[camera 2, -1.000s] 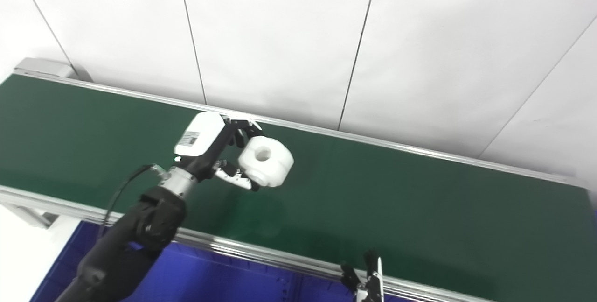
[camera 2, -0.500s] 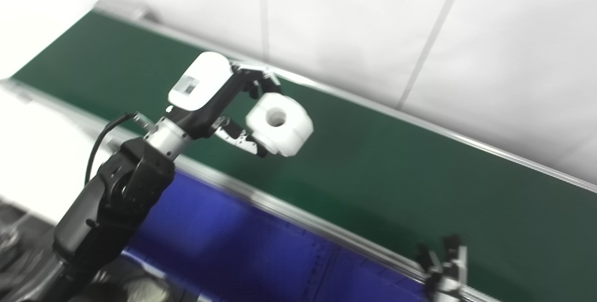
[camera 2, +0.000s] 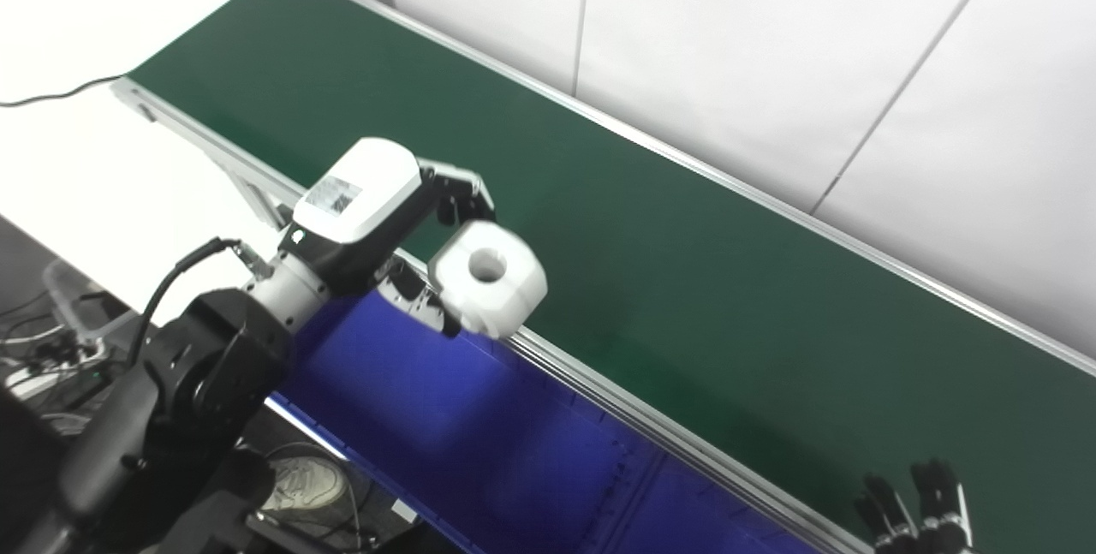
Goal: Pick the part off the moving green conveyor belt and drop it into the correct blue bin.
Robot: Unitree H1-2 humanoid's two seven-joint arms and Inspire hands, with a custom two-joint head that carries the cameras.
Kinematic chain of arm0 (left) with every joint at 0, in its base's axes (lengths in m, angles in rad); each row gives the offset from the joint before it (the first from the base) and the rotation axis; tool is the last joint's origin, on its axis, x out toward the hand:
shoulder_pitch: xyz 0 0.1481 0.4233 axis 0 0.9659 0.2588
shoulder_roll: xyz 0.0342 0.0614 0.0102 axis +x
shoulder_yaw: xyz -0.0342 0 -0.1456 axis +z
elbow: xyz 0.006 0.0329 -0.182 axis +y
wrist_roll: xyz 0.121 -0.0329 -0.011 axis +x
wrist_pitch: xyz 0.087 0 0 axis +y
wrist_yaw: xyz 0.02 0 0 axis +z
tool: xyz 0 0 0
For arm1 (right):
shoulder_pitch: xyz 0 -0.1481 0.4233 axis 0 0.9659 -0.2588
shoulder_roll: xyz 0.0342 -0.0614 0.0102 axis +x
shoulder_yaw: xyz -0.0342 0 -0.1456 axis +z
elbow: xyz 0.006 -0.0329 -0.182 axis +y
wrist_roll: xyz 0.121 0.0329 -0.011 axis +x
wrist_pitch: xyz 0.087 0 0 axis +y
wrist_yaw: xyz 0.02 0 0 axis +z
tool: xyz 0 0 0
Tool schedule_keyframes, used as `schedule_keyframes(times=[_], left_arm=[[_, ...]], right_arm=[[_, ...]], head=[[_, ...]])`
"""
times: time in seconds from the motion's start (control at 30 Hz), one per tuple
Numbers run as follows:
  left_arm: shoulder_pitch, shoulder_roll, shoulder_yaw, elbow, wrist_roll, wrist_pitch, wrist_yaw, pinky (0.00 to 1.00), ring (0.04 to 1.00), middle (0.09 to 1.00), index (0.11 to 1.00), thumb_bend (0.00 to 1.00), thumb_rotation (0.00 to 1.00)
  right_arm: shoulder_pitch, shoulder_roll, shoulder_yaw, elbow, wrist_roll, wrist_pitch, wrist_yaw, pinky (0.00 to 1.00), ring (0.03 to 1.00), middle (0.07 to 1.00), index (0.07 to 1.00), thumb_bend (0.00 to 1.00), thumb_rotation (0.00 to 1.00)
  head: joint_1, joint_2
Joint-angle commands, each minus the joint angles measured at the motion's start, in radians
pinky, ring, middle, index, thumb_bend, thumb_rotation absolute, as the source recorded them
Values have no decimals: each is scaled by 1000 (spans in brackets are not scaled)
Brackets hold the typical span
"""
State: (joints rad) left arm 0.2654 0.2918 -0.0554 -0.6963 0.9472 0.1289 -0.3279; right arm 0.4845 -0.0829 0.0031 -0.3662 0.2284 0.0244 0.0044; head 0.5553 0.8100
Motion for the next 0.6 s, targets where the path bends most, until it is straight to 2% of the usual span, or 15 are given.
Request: schedule_keyframes(times=[0.0, 0.1, 0.17, 0.2, 0.33, 0.43, 0.57], left_arm=[[9, 15, 19, -25, 19, -18, 8, 472, 464, 475, 491, 525, 0], [37, 44, 28, -22, 19, 2, -73, 417, 385, 419, 510, 520, 0], [46, 69, 29, -7, 24, -1, -124, 411, 364, 442, 498, 523, 0], [47, 80, 28, 2, 26, -7, -138, 398, 360, 419, 507, 520, 0], [56, 113, 18, 52, 27, -14, -179, 365, 361, 416, 515, 520, 0], [52, 129, 3, 87, 72, -4, -222, 420, 413, 442, 513, 523, 0], [38, 147, -13, 116, 149, 1, -288, 420, 426, 447, 509, 524, 0]], right_arm=[[-2, -4, -2, -8, -10, -11, 18, 856, 864, 959, 966, 719, 997], [-2, 1, 1, 5, -27, -19, 22, 855, 857, 972, 986, 730, 1000], [0, 7, 4, 16, -28, -31, 28, 843, 848, 966, 983, 734, 1000], [2, 10, 6, 18, -30, -34, 29, 823, 828, 945, 964, 746, 996], [11, 24, 18, 23, -45, -43, 27, 786, 789, 918, 940, 781, 970], [19, 44, 24, 10, -56, -31, 17, 741, 759, 898, 906, 818, 935], [25, 62, 27, 10, -74, -42, 16, 717, 737, 886, 892, 823, 928]], head=[[-12, -1], [-27, -2], [-59, -1], [-67, -1], [-109, 5], [-139, 5], [-154, 3]])
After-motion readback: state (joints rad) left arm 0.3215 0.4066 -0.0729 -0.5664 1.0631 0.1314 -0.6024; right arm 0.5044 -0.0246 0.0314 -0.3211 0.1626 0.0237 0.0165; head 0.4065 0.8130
